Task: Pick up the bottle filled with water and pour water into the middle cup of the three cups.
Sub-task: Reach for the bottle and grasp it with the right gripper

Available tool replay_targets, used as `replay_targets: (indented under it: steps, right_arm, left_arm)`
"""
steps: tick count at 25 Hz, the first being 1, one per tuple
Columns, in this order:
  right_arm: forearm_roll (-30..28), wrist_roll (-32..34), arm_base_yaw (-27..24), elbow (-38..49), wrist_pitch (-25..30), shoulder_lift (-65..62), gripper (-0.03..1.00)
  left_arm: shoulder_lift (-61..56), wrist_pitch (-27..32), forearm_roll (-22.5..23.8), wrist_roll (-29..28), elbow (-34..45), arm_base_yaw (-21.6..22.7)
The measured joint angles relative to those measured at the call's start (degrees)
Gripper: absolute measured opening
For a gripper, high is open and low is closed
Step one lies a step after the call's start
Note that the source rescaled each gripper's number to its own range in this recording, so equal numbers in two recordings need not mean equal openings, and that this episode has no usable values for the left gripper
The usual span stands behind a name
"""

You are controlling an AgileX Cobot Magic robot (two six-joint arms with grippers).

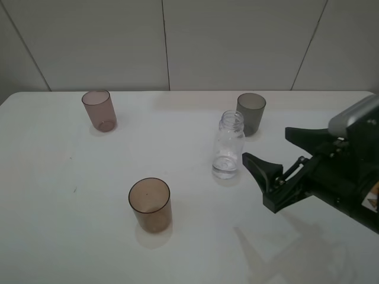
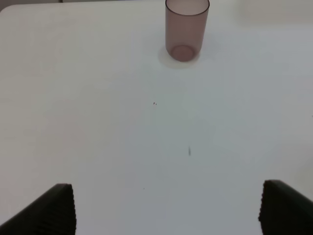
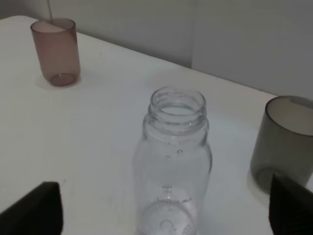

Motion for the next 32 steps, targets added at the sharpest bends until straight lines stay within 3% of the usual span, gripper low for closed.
replay_targets:
  steps: [3,5,11,32]
  right_arm:
    - [-2.09,3.3,0.0,0.23,-11.54,8.7,1.0]
    - [-2.37,6.08,0.0,0.23,-15.66,15.15,1.0]
    - [-2.32,13.39,0.0,-1.99,-16.25,27.5,1.0]
    - [3.98,11.6,0.0,-14.64,-17.25,36.65,1.0]
  left_arm:
    - [0.0,0.0,0.0,0.0,0.0,0.0]
    - [0.0,0.0,0.0,0.0,0.0,0.0]
    - [0.0,0.0,0.0,0.0,0.0,0.0]
    - [0.0,0.0,0.0,0.0,0.0,0.0]
